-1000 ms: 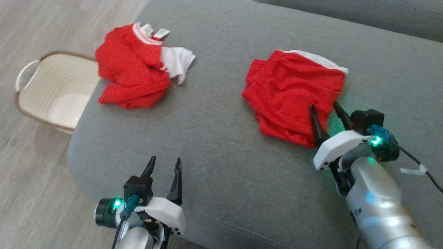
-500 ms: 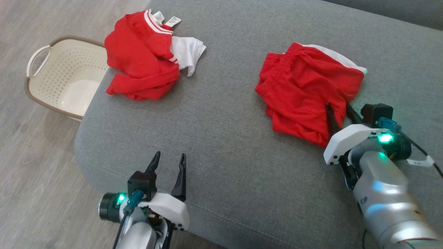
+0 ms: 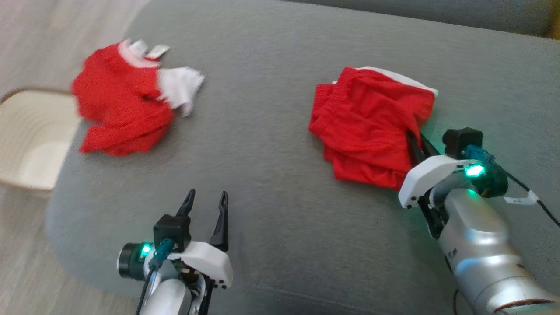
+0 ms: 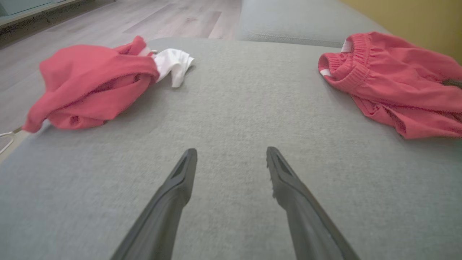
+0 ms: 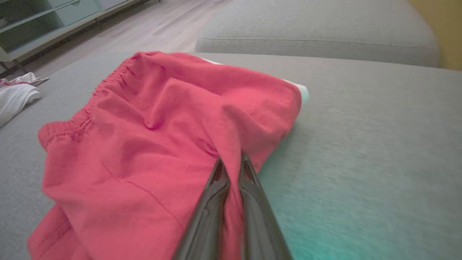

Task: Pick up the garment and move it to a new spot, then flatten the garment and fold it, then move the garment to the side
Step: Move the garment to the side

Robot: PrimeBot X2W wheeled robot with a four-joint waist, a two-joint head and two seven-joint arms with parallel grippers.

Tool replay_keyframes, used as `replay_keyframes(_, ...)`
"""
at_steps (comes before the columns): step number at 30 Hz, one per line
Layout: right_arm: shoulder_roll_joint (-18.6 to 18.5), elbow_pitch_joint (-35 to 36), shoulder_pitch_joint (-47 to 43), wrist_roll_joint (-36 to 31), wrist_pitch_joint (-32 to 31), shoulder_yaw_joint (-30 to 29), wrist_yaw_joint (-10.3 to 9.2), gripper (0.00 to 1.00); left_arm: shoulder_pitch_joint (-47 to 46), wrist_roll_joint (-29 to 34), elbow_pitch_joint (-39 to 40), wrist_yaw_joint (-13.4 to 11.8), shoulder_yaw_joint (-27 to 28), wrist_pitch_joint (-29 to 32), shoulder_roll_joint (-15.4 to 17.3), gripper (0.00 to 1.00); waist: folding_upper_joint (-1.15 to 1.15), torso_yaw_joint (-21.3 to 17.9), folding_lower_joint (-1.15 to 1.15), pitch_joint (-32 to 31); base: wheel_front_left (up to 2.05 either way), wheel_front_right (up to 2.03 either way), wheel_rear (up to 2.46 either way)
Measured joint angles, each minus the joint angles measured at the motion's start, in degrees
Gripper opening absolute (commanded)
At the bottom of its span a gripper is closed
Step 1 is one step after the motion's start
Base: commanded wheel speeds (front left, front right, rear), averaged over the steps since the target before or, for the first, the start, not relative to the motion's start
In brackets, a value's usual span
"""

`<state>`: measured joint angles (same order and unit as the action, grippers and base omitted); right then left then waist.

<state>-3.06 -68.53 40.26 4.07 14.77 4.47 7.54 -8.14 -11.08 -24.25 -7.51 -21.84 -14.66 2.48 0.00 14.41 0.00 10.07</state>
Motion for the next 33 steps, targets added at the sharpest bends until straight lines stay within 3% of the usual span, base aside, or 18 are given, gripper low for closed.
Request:
replay_keyframes(7,-0.11,2.15,-1.21,8.40,-0.51,10.37,0.00,0.00,-0.63,0.92,0.68,0.29,0.56,0.00,0.01,1.00,0.00,-11.62,0.00,-0.74,0.00,0.00,0.00)
replay_keyframes(17,-0.27,6.01,-1.14,16.12,-0.66,17.34,0.00,0.00,-4.63,2.29,0.80,1.05,1.78,0.00,-0.01,1.00,0.00,-28.12,0.00,1.03,0.00,0.00,0.00)
replay_keyframes(25,-0.30,5.67,-0.43,17.08,-0.58,17.29,0.00,0.00,-5.15,4.45,0.78,2.19,2.24,0.00,-0.01,1.00,0.00,-33.71,0.00,4.68,0.00,0.00,0.00)
replay_keyframes(29,-0.65,3.14,3.43,14.34,-0.57,14.39,0.00,0.00,-5.59,5.02,0.77,3.49,2.25,0.00,-0.01,1.00,0.00,-33.71,0.00,6.87,0.00,0.00,0.00)
replay_keyframes(33,-4.42,0.82,9.10,10.09,-0.56,10.27,0.00,0.00,-7.15,5.49,0.80,3.99,2.23,0.00,-0.01,1.00,0.00,-31.43,0.00,7.95,0.00,0.00,0.00)
